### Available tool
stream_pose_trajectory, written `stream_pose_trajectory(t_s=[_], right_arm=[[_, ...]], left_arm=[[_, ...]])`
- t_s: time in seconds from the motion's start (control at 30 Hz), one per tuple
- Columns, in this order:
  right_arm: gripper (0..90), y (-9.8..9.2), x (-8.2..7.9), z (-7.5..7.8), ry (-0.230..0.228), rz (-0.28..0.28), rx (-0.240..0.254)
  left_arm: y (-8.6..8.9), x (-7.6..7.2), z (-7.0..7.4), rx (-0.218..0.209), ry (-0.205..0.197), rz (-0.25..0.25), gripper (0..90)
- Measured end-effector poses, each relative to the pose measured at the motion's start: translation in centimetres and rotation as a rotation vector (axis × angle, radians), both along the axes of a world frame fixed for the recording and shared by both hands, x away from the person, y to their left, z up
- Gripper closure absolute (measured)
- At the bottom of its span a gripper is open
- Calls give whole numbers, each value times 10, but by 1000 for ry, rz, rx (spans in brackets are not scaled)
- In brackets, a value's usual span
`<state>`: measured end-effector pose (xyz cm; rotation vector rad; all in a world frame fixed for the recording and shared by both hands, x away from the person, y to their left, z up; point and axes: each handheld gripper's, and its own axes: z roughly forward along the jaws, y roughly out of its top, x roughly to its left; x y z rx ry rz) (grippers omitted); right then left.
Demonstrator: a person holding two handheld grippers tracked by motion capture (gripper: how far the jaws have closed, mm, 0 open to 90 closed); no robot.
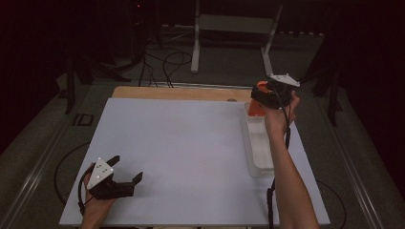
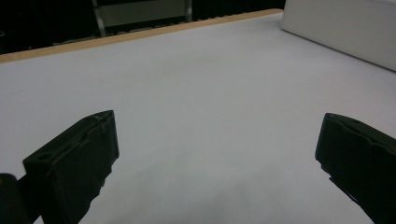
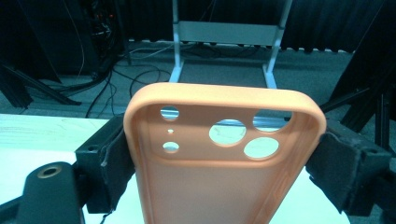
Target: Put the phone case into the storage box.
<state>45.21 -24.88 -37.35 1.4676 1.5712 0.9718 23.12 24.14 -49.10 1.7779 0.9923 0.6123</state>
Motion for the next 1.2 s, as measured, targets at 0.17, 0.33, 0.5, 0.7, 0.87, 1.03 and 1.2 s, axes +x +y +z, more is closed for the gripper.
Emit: stream_pose_trajectory(t_s=[0.17,0.33,0.5,0.7,0.87,1.03,1.2], right_arm=[[157,0,2,-4,9,-4,11],[157,1,5,-7,16,-8,14],[157,1,7,-10,25,-11,9],[157,0,8,-16,37,-18,6],[156,-2,9,-20,45,-22,0],[156,0,10,-24,52,-17,0],[156,1,12,-27,59,-14,1]], left_arm=[[1,0,0,1,0,0,4],[2,0,0,-1,0,3,4],[2,0,1,-2,-2,4,4],[2,0,1,-6,-3,5,4],[2,-1,1,-3,-3,4,4],[1,-1,1,-5,-2,2,4],[1,-1,1,-4,-2,1,4]])
